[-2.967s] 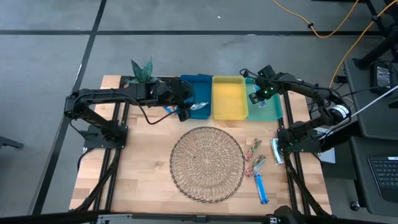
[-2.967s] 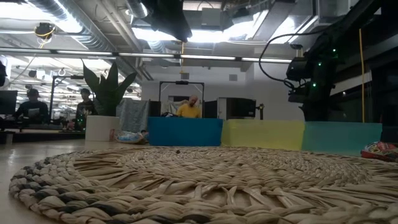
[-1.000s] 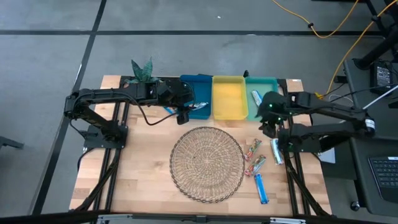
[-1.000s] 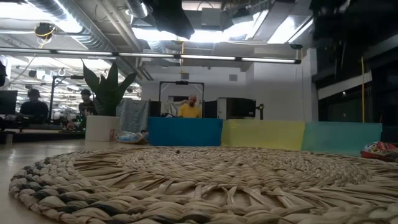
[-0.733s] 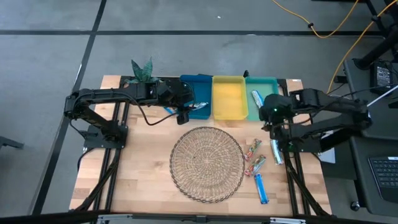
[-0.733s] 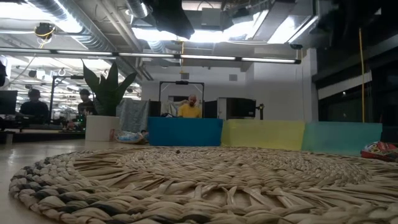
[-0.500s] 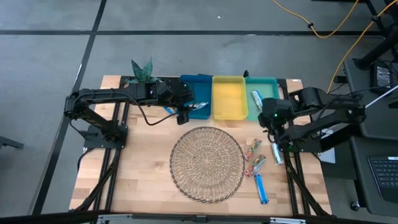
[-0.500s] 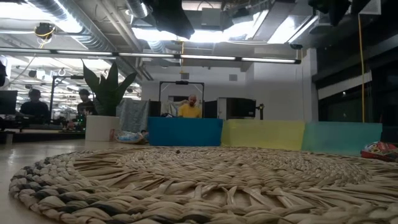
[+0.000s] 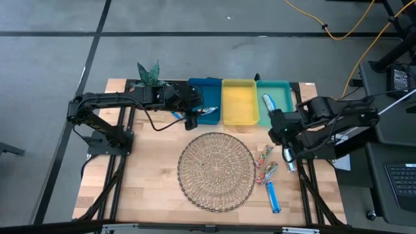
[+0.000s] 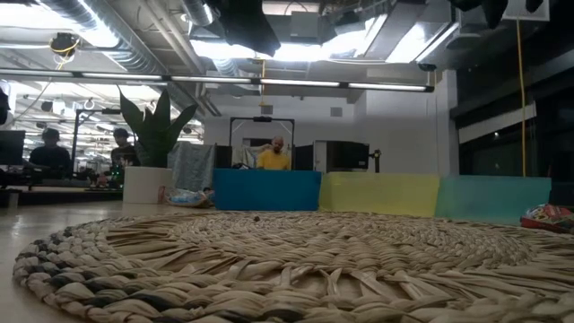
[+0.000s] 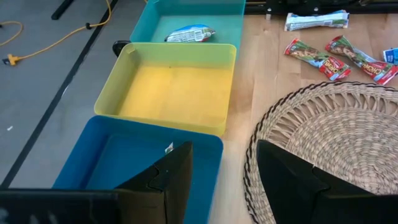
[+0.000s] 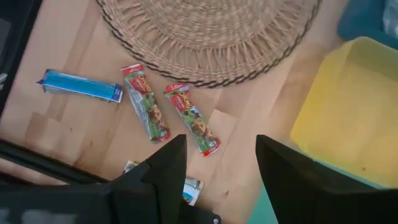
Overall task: Pick and place Granola Bars by type
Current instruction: Put the red granola bar into the green bin
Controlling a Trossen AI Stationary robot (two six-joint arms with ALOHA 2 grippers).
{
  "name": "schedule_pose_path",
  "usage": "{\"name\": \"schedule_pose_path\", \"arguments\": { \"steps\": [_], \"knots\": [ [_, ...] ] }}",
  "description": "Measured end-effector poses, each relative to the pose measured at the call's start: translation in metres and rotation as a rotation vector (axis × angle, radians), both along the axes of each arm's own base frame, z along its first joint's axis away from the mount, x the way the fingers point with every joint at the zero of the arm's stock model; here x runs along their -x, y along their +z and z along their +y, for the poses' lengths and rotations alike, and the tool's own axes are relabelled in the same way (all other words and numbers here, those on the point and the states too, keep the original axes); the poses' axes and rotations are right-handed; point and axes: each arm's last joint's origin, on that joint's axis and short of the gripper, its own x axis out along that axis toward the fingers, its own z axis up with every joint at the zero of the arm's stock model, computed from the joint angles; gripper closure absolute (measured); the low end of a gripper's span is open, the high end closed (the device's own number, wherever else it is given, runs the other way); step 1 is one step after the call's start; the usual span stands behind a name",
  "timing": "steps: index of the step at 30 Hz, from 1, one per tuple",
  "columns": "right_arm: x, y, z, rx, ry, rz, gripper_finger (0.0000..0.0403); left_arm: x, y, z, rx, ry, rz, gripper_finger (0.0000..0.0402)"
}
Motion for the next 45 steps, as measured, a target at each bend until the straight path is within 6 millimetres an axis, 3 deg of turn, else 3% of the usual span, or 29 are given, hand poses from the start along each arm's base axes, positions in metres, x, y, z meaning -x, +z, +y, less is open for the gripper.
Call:
{"name": "schedule_pose_path", "arguments": {
  "steps": [6,17,24,27,36,45],
  "knots": [
    [-0.003,-0.030,0.006,0.009,0.036,0.079,0.0209,0.000,0.000,0.000,0.000,0.000,0.000,0.0231],
    [-0.009,-0.109,0.010,-0.064,-0.006,0.179,0.0209,0.000,0.000,0.000,0.011,0.010,-0.004,0.0231],
    [-0.010,-0.131,0.009,-0.049,-0.070,0.162,0.0205,0.000,0.000,0.000,0.016,0.013,-0.005,0.0231],
    [-0.012,-0.137,0.010,-0.064,-0.088,0.139,0.0178,0.000,0.000,0.000,0.016,0.014,-0.005,0.0231],
    [-0.006,-0.166,0.008,-0.064,-0.113,0.160,0.0037,0.000,0.000,0.000,0.025,0.021,-0.008,0.0231],
    [-0.015,-0.182,0.006,0.006,-0.168,0.216,0.0020,0.000,0.000,0.000,0.033,0.027,-0.012,0.0231]
  ]
}}
